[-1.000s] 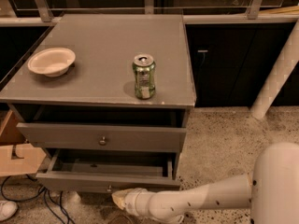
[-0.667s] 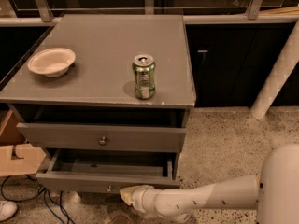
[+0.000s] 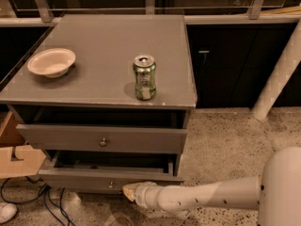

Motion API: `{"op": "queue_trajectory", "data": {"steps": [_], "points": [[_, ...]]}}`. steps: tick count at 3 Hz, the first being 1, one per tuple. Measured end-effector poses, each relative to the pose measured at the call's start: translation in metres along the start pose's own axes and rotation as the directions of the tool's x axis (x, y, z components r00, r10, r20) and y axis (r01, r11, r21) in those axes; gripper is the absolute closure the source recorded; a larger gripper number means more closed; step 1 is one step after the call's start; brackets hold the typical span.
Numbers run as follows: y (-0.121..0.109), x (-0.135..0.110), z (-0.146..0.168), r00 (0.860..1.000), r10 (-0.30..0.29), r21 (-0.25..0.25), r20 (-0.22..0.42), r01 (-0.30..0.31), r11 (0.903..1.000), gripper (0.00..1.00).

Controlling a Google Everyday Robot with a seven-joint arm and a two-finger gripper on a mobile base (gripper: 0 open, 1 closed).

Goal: Close middle drawer

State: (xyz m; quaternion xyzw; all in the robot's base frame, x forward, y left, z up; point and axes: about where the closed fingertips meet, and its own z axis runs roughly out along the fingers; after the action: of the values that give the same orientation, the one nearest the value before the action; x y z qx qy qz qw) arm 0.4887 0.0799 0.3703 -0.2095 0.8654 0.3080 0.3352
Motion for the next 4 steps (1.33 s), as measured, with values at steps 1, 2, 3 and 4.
{"op": "queue_trajectory", "data": {"steps": [1, 2, 3, 4], "points": [[0.002, -0.004, 0.011, 1.000, -0.002, -0.019, 0.005, 0.002, 0.9998, 1.00], [0.016, -0.007, 0.051, 1.000, -0.029, -0.072, -0.002, 0.029, 0.9970, 1.00], [0.016, -0.007, 0.051, 1.000, -0.029, -0.072, -0.002, 0.029, 0.9970, 1.00], [0.010, -0.026, 0.059, 0.999, -0.046, -0.055, 0.010, 0.046, 0.9974, 1.00]]}}
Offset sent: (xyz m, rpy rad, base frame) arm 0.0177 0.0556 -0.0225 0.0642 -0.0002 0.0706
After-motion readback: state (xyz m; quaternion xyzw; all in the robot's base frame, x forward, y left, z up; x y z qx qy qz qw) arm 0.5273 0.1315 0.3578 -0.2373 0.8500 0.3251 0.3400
